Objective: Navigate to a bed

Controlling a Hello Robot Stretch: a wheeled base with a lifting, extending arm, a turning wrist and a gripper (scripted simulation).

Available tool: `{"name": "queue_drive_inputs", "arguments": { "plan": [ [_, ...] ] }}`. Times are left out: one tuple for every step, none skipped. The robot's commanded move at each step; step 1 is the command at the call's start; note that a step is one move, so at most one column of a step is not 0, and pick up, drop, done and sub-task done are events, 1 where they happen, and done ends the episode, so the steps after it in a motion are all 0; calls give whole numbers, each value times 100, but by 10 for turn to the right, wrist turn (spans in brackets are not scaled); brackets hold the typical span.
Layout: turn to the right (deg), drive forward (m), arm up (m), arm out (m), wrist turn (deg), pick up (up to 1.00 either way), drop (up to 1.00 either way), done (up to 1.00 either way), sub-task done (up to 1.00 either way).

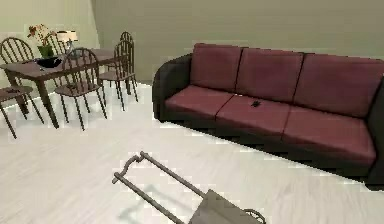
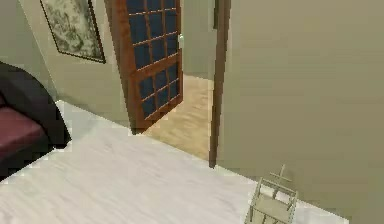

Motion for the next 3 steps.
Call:
{"name": "queue_drive_inputs", "arguments": {
  "plan": [
    [-330,0,0,0,0,0,0,0,0],
    [0,65,0,0,0,0,0,0,0],
    [-270,0,0,0,0,0,0,0,0]
  ]
}}
